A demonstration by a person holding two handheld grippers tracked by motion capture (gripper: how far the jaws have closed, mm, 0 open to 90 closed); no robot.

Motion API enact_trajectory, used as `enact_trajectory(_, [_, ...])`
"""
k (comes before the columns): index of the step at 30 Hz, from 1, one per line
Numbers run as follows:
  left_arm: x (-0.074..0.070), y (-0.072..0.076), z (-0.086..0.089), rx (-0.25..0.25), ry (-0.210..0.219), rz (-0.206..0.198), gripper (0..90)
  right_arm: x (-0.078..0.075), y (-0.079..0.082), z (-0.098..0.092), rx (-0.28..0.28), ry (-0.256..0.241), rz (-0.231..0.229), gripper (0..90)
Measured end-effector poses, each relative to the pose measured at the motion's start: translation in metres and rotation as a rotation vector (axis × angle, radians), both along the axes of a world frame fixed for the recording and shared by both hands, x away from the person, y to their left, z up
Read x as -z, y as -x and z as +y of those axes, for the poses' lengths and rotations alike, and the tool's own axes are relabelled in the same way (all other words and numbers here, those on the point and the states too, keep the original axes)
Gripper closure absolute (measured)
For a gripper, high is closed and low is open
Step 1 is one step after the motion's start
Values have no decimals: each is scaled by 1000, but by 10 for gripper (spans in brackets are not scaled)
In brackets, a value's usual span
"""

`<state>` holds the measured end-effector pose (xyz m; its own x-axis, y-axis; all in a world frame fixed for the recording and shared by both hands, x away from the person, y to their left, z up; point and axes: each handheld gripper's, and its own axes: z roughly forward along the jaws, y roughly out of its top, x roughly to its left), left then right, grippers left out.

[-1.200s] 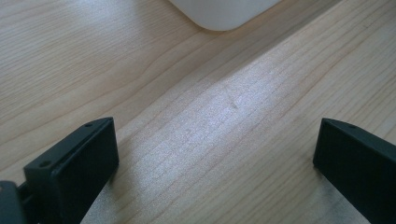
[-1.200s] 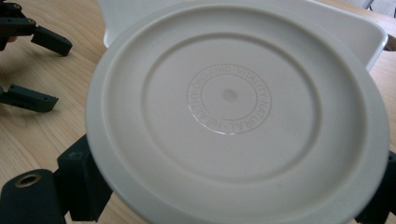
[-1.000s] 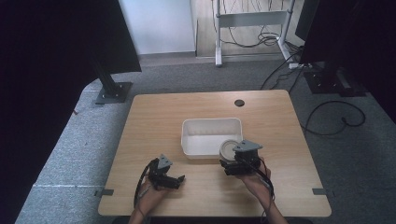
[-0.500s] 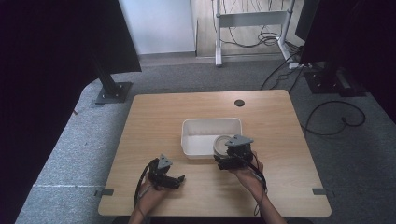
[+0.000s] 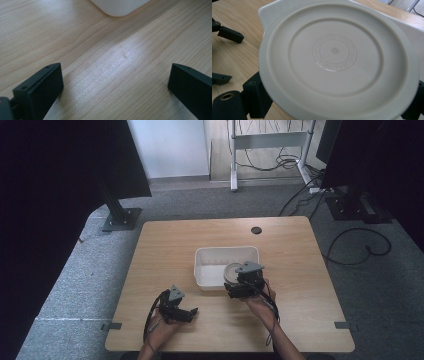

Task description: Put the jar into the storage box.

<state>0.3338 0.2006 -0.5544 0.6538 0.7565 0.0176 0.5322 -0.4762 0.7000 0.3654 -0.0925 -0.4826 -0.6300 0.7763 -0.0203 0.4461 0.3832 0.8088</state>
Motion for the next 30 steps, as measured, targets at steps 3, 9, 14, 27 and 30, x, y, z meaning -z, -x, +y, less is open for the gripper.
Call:
enact_trajectory(3, [0, 0, 0, 0, 1, 1, 0, 0, -3, 4, -1, 0, -1, 94])
enact_trajectory(9, [0, 0, 0, 0, 1, 0, 0, 0, -9, 11, -5, 1, -2, 94])
enact_trajectory(14, [0, 0, 0, 0, 0, 0, 0, 0, -14, 15, -4, -5, -3, 94])
enact_trajectory(27, [0, 0, 0, 0, -1, 0, 0, 5, -26, 26, 5, 1, -2, 94])
enact_trajectory(30, [0, 0, 0, 0, 0, 0, 0, 7, -29, 28, 12, 2, 3, 94])
